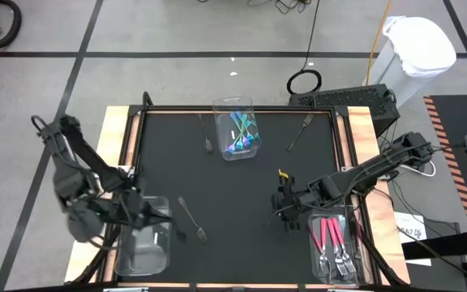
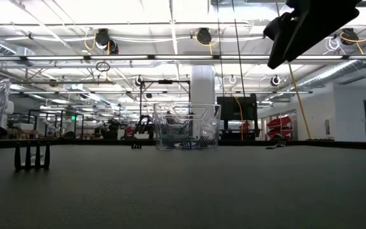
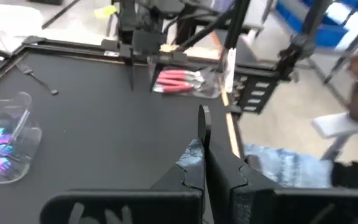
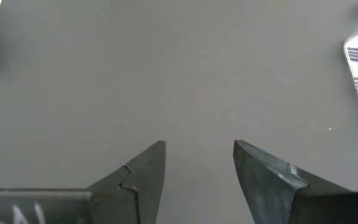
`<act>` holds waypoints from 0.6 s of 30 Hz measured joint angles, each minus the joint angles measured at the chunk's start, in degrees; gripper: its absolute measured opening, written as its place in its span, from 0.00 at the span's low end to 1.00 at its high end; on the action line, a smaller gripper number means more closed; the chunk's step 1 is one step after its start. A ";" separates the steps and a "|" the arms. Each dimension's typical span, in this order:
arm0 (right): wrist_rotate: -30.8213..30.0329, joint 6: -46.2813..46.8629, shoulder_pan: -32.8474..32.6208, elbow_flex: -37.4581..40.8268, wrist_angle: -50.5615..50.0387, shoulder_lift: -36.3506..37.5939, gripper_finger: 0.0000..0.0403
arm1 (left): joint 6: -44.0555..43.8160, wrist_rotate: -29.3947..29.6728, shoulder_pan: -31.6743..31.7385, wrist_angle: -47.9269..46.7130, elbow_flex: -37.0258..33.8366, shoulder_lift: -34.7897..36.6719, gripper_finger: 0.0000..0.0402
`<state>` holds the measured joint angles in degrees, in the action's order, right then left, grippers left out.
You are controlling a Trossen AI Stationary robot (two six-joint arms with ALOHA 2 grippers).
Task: Sort silverware by color (type)
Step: Put the black fork into the bottom left transparent bin
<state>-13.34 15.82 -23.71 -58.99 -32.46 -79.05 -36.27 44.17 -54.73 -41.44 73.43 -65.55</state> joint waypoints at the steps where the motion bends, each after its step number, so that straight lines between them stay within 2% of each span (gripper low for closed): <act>1: -0.03 -0.08 -0.04 0.00 0.16 0.00 0.45 | -1.21 -0.01 -0.97 -0.89 0.02 0.95 0.00; 10: -0.07 0.18 -0.04 0.00 0.89 -0.02 0.45 | -20.31 -1.92 -7.13 -15.68 -0.15 3.11 0.00; 18: -0.07 0.19 -0.04 0.00 0.97 -0.02 0.45 | -31.51 -1.69 -9.47 -16.40 -7.85 3.24 0.00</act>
<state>-13.41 16.01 -23.75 -58.98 -31.48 -79.07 -67.79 42.48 -64.21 -57.83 65.58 -62.30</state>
